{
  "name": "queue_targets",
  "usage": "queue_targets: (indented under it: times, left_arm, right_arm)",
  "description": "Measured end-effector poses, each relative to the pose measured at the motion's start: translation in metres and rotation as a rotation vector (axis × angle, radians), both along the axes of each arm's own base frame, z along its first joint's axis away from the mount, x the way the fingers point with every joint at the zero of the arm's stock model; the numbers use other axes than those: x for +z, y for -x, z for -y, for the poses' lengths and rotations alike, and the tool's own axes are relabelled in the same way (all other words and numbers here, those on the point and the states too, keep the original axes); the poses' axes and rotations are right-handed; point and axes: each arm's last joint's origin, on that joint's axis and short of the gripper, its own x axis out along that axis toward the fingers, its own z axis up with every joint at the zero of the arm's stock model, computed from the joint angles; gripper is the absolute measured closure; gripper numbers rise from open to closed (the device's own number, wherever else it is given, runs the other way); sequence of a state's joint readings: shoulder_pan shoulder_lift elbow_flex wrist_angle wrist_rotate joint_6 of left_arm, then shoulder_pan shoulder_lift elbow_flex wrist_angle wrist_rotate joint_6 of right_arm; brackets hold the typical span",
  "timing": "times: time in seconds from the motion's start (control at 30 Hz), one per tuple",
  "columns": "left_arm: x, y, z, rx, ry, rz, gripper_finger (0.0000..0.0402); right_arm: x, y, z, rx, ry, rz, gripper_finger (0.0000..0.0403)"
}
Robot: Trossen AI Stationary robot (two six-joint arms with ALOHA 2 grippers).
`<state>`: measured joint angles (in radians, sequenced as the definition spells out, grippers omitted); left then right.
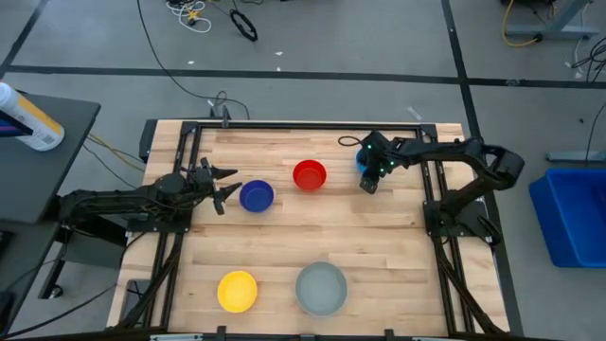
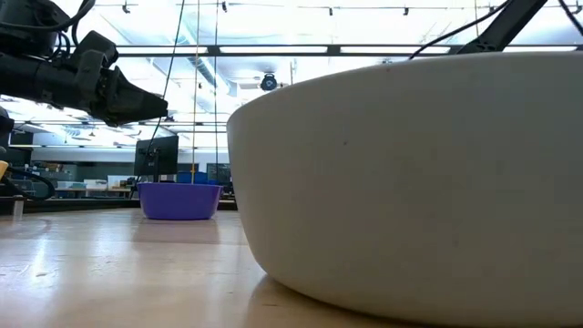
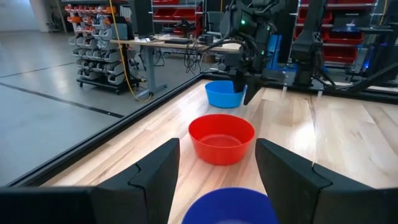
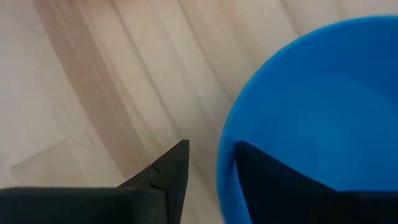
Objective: Nest bowls inside each other
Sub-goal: Stack the light blue bowl on top of the gray bowl
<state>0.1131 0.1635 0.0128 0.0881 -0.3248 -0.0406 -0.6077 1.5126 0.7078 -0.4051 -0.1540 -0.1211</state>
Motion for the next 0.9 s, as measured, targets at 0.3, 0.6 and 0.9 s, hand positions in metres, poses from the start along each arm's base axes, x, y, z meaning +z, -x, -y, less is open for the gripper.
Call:
queue_targets:
  times: [0.3,0.6,0.9]
  left_arm:
    - [-0.001,0.000,0.000,0.000,0.002,-0.014,0.0182]
    - [-0.001,0.000,0.000,0.000,-0.002,-0.016,0.0182]
    - [-0.002,0.000,0.000,0.004,-0.011,-0.022,0.0182]
  right_arm:
    - [-0.003,-0.012,-0.015,0.069,0.029,-0.019,0.0392]
    - [-0.001,-0.035,-0.063,0.183,0.096,-0.023,0.0399]
    - [0.041,-0.055,-0.131,0.262,0.136,0.101,0.0401]
